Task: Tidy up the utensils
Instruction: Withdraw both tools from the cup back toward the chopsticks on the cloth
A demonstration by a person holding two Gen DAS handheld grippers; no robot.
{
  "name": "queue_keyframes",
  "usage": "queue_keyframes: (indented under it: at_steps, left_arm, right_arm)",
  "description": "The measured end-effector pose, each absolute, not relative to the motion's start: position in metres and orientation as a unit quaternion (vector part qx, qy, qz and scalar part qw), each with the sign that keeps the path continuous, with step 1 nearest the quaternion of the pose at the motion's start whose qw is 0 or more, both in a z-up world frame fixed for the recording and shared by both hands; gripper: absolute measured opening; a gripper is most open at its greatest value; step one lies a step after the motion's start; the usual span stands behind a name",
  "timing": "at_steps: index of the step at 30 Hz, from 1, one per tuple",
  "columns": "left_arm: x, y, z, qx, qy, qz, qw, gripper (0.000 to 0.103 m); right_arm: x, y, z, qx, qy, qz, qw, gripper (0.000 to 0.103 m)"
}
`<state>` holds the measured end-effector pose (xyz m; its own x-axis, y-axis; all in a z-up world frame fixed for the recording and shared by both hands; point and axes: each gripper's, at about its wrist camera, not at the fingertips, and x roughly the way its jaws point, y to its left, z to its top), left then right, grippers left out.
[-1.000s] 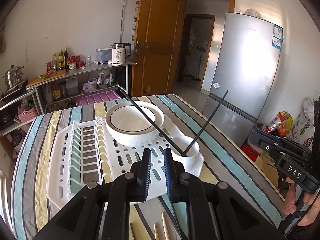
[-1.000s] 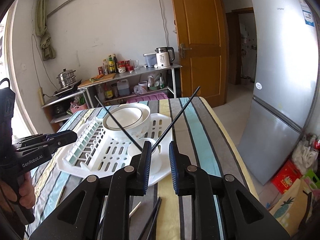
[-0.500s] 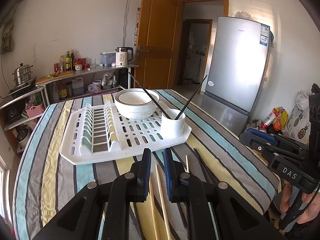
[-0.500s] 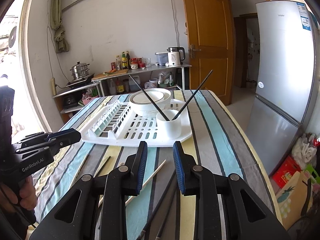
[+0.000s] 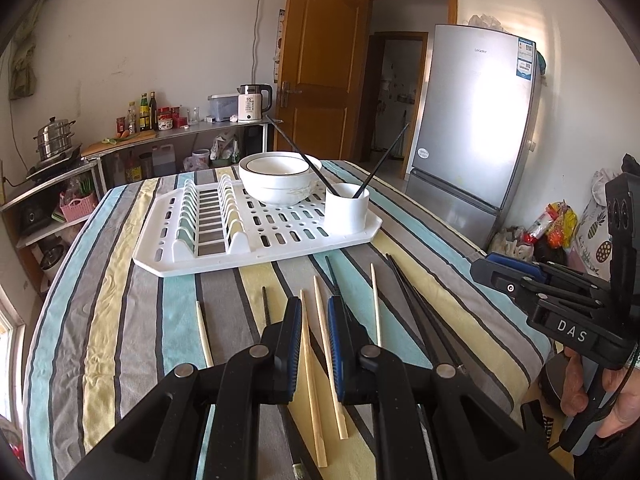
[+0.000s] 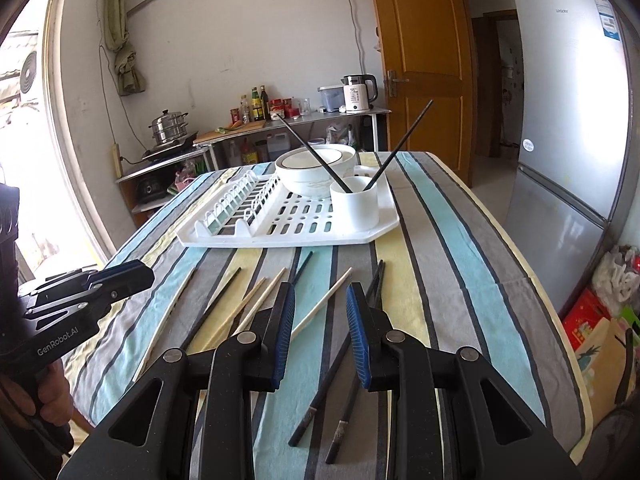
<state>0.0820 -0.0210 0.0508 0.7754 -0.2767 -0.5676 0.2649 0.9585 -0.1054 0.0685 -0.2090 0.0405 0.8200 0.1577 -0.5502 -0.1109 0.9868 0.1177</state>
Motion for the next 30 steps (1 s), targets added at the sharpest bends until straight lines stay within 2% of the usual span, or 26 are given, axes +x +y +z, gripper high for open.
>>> queue_keyframes:
  at_steps: [15,30]
  left_arm:
    - [0.104,-0.008,0.024,-0.015,0.345,-0.117,0.931,0.013]
    - [0.160,-0.006,-0.010,-0.016,0.409,-0.103,0.907,0.013]
  right_arm:
    - [0.084,-0.214,0.018,0.048,0.323,0.074,0.942,0.027]
    - [0.133,-0.230,-0.013,0.073,0.376,0.064,0.922,0.027]
